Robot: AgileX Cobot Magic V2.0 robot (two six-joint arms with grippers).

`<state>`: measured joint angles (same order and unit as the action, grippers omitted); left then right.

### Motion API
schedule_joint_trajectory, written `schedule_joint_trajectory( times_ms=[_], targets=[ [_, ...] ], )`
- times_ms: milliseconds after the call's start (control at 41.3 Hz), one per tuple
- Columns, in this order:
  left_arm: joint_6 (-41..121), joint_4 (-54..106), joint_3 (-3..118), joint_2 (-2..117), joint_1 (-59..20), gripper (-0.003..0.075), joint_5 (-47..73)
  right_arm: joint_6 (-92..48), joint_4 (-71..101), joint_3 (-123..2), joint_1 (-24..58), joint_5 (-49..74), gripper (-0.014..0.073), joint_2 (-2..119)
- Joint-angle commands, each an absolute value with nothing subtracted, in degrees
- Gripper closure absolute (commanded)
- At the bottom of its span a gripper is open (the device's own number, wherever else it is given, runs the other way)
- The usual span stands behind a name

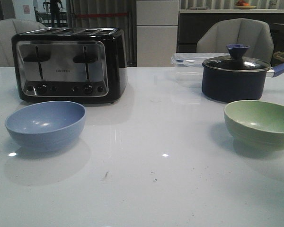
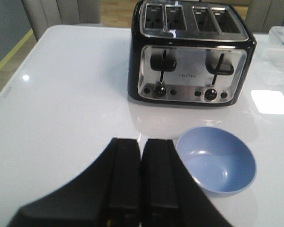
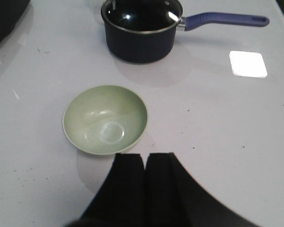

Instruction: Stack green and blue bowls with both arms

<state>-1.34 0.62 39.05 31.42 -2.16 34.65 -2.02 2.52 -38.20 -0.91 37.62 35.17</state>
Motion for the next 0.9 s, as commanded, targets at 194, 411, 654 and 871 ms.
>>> schedule_joint_trajectory(
  times_ms=[194,411,654,871],
  targets=[
    [-1.85,0.0,40.71,36.49,-2.52,0.0571,31.55,-2.08,1.75,-40.09,-1.32,33.34,0.0436,45.27],
    [-1.85,0.0,40.71,38.76,-2.52,0.0281,31.44,-2.08,1.75,-40.46,-1.32,31.06,0.0057,54.14],
    [-1.85,0.0,40.71,40.07,-2.52,0.0264,31.44,-1.83,4.4,-44.84,-4.0,29.3,0.0034,66.53],
    [-1.85,0.0,40.71,40.07,-2.52,0.0264,31.44,-1.83,9.14,-52.98,-5.14,30.65,0.0034,79.69]
  ],
)
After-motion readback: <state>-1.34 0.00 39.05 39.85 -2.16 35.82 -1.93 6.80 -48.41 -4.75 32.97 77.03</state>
